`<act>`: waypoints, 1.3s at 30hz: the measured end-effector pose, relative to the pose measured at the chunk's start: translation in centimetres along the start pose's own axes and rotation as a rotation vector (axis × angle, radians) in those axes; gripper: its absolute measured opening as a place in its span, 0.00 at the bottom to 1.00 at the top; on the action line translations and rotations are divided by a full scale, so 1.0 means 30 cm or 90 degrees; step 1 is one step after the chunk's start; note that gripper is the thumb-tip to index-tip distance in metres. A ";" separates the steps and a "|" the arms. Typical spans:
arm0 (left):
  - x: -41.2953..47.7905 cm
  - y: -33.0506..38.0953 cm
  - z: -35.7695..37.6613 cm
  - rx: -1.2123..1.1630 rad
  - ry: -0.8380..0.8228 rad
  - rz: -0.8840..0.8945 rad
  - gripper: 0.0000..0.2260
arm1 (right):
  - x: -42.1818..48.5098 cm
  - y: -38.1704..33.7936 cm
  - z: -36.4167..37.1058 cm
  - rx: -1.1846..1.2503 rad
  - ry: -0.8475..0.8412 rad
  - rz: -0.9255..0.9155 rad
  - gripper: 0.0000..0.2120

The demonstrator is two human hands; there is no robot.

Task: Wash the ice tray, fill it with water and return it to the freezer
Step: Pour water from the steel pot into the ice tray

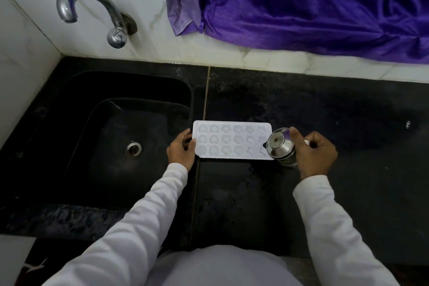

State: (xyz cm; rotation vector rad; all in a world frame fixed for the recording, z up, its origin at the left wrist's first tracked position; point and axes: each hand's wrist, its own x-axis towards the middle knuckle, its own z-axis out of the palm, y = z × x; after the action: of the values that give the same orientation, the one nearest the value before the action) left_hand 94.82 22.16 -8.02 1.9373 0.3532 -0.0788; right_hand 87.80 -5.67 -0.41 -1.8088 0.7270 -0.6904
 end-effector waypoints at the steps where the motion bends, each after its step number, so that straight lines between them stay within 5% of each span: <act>1: 0.000 0.005 -0.001 0.001 -0.002 -0.004 0.17 | 0.001 0.000 -0.002 -0.005 -0.002 -0.001 0.22; 39: -0.015 0.045 0.014 0.061 -0.012 -0.022 0.15 | 0.051 0.017 -0.060 0.003 -0.006 0.005 0.23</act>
State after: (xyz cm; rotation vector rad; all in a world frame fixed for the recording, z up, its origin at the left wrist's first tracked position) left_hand 94.83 21.22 -6.88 2.0234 0.3759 -0.1395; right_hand 87.40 -8.04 -0.14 -1.8034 0.7251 -0.6766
